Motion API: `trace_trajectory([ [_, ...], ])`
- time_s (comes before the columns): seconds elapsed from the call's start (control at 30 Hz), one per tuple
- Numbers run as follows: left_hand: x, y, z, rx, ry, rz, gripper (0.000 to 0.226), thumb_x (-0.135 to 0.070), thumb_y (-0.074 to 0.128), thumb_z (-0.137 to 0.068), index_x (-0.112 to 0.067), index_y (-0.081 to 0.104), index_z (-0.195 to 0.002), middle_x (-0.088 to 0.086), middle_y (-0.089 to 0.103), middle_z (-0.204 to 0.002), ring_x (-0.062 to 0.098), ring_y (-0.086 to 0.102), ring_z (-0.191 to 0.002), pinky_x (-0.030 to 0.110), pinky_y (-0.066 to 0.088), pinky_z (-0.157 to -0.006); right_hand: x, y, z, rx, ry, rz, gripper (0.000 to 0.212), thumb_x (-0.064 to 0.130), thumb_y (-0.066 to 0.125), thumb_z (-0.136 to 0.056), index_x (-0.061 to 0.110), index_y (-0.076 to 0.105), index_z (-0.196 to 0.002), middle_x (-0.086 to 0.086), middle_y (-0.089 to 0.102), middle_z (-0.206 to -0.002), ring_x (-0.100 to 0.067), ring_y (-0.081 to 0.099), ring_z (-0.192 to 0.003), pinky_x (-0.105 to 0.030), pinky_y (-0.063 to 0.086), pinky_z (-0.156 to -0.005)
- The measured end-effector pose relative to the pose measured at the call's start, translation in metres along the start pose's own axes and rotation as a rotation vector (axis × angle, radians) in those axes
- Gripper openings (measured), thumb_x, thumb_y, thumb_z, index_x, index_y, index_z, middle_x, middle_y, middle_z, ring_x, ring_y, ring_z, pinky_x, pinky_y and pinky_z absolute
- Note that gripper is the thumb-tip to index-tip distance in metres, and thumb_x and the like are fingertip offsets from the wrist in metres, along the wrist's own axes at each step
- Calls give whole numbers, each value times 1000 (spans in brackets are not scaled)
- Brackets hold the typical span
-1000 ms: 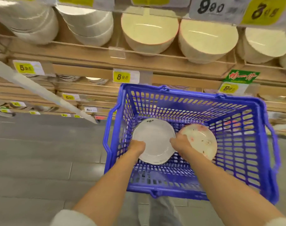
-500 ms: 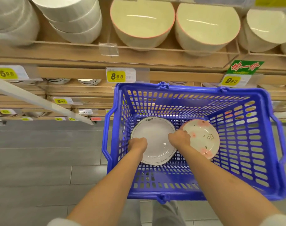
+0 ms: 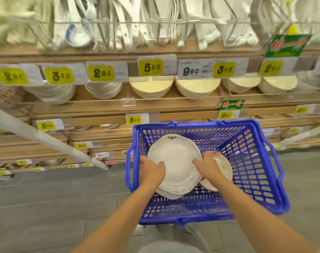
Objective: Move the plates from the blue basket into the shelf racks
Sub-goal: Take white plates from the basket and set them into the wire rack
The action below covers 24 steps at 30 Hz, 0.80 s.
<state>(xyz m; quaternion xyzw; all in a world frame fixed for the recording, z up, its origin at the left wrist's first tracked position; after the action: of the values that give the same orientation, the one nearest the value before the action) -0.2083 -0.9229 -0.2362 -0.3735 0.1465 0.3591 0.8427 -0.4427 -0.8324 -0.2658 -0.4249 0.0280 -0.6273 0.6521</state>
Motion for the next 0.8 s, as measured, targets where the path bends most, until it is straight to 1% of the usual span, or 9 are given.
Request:
trace_trajectory([
  [0.1,-27,-22,19,25,125,55,62,-31,54,-90,-10,24,-139,11,52,-130,32,53,-109,40,47,-88,14,-32,24,-66,-40,-161,26,27,60,-88,13,49,-107,-11,62,-107,-21,59,-81,-32,47,-63],
  [0.2,-60,-41,43,57,268,145,46,-34,55,-88,-19,36,-128,-1,59,-112,19,58,-91,34,50,-72,19,-66,52,-142,-57,-307,27,30,61,-87,14,51,-107,-8,61,-101,-25,60,-87,-39,48,-71],
  [0.3,-91,-51,75,99,387,181,30,-37,56,-85,-25,41,-108,0,63,-95,18,61,-84,37,53,-71,20,-98,85,-217,-100,-484,15,27,62,-86,21,53,-95,-5,63,-95,-22,62,-81,-36,49,-64],
  [0.4,-118,-49,112,170,462,263,22,-34,56,-81,-24,46,-98,3,62,-93,21,60,-86,41,51,-76,19,-126,119,-272,-133,-647,12,24,63,-84,26,54,-92,-3,64,-97,-21,63,-86,-35,51,-64],
  [0.5,-143,-39,148,228,538,302,11,-28,56,-84,-26,50,-92,3,60,-91,20,58,-83,36,48,-65,9,-156,151,-327,-143,-759,16,22,64,-84,22,56,-97,-5,63,-100,-23,62,-89,-34,49,-65],
  [0.6,-164,-25,179,263,628,247,10,-23,54,-87,-20,53,-96,-1,54,-89,10,51,-74,23,37,-54,-7,-188,183,-379,-170,-799,16,22,64,-84,19,57,-98,-7,63,-102,-26,63,-91,-36,51,-68],
  [0.67,-173,-12,199,286,663,231,18,-25,55,-86,-19,55,-103,-3,55,-89,9,52,-75,23,35,-54,-20,-206,202,-391,-177,-819,19,22,62,-85,22,58,-103,-5,64,-105,-26,63,-96,-40,54,-78],
  [0.73,-184,0,221,281,735,214,25,-26,55,-86,-17,56,-110,-6,58,-88,8,53,-75,24,39,-57,-37,-223,218,-414,-178,-820,27,22,61,-85,22,59,-112,-4,64,-111,-27,61,-103,-48,51,-92],
  [0.8,-195,18,246,287,811,165,29,-27,53,-88,-13,55,-113,-3,59,-89,13,55,-77,27,42,-68,-58,-243,234,-456,-181,-837,29,20,61,-85,23,61,-113,-4,66,-111,-26,62,-103,-48,50,-95],
])
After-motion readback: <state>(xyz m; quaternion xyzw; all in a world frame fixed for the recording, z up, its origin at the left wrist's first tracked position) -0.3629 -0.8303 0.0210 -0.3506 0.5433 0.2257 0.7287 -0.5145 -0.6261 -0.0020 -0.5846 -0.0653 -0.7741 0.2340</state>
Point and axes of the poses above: each hand's wrist, its own z-axis away from the middle knuckle, its own y-axis out of the palm, x = y × z, the point moved 10 cm from there along -z, towards the middle knuckle
